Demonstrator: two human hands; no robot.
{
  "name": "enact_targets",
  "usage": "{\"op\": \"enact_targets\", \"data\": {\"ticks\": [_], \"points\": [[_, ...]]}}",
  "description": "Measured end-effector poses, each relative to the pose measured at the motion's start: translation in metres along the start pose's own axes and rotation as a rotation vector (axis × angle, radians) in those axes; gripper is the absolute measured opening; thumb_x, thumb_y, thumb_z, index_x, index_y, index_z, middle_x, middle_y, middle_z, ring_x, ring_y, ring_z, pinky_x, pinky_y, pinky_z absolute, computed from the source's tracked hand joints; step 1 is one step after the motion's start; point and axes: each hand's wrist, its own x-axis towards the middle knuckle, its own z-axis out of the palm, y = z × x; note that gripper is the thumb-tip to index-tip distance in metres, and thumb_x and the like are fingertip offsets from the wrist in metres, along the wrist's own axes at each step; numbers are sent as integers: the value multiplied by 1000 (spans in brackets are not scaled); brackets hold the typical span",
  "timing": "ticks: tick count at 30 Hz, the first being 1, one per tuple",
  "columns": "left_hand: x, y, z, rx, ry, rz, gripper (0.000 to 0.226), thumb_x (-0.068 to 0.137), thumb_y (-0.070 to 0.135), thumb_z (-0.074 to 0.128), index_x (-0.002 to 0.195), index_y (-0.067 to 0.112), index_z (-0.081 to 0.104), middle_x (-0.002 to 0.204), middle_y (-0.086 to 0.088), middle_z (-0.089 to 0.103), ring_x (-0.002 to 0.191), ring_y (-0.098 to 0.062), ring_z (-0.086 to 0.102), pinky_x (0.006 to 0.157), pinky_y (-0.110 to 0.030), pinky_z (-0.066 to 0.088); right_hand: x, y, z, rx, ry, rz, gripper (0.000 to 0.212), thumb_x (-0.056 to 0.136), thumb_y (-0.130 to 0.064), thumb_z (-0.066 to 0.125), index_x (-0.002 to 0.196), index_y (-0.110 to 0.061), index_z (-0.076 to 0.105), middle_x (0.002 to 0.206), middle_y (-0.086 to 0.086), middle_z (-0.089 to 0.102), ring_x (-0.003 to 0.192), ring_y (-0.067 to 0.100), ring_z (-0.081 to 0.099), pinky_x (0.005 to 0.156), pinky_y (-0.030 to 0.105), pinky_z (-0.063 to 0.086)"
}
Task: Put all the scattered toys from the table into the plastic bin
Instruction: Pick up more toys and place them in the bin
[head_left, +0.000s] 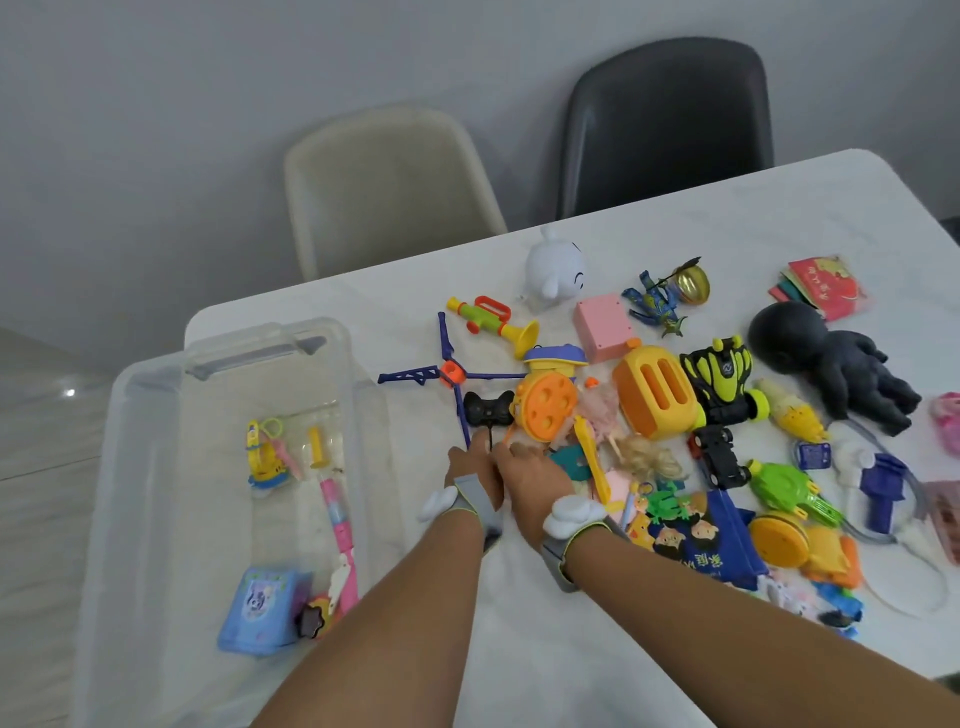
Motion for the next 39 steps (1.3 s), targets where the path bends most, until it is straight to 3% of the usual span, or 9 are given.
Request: {"op": "enact_targets", "data": {"ticks": [4, 9, 13, 17, 24, 29, 34, 37, 39], "points": [[5, -17, 0, -79, -9, 23, 39, 98, 24, 50, 137, 22, 46, 121, -21, 54, 107, -39, 57, 83, -34, 45, 14, -14, 12, -18, -81, 69, 27, 96, -6, 46, 122, -1, 51, 115, 19, 64, 103, 38, 65, 79, 42, 51], [3, -33, 1, -64, -6, -3, 25, 97, 27, 48, 120, 16, 48, 110, -21, 55, 92, -37, 61, 71, -32, 41, 29, -26, 27, -56, -98, 83, 27, 92, -5, 53, 118, -1, 58, 117, 16, 64, 105, 33, 65, 81, 40, 53], [0, -31, -1, -62, 14, -99, 37, 101, 31, 43, 129, 8, 39, 120, -23, 50, 100, -42, 60, 82, -42, 48, 38, -35, 24, -144, -101, 152, 26, 95, -9, 56, 120, -8, 61, 120, 12, 63, 109, 31, 64, 77, 46, 53], [-4, -35, -5, -205, 128, -179, 38, 97, 30, 46, 127, 9, 36, 117, -21, 48, 96, -42, 60, 79, -41, 46, 40, -32, 19, -162, -112, 78, 31, 99, -14, 46, 127, -5, 56, 129, 16, 51, 115, 38, 58, 64, 42, 37], [-13, -38, -3, -82, 122, -104, 23, 102, 17, 36, 115, 3, 47, 86, -11, 45, 107, -39, 55, 82, -42, 47, 28, -19, 20, -239, -78, -67, 35, 92, -2, 49, 127, -7, 50, 129, 16, 47, 105, 37, 62, 70, 40, 45], [-14, -38, 4, -219, 111, -186, 43, 105, 44, 34, 111, 4, 49, 115, -22, 60, 104, -40, 59, 81, -38, 43, 23, -12, 28, -309, -78, -121, 70, 80, -7, 67, 143, -11, 34, 131, 15, 44, 117, 36, 52, 88, 46, 51], [-8, -34, 6, -243, 157, -58, 32, 101, 38, 47, 98, 7, 55, 98, -16, 65, 93, -37, 61, 82, -43, 50, 19, -5, 32, -254, -42, -77, 29, 97, -5, 38, 126, -6, 40, 124, 15, 46, 114, 35, 49, 91, 48, 46], [-9, -27, 8, -296, 212, 5, 21, 95, 34, 52, 86, 16, 53, 80, -8, 64, 79, -33, 62, 72, -39, 52, 12, 7, 35, -272, 115, -220, 31, 100, -12, 22, 118, -8, 47, 114, 15, 49, 102, 33, 50, 89, 44, 42], [-9, -22, 8, -276, 215, 24, 14, 92, 34, 55, 94, 21, 57, 83, -3, 64, 81, -30, 63, 72, -35, 51, 9, 11, 33, -195, 203, -192, 31, 98, -11, 26, 109, -6, 53, 104, 15, 51, 92, 32, 52, 79, 45, 45]]}}
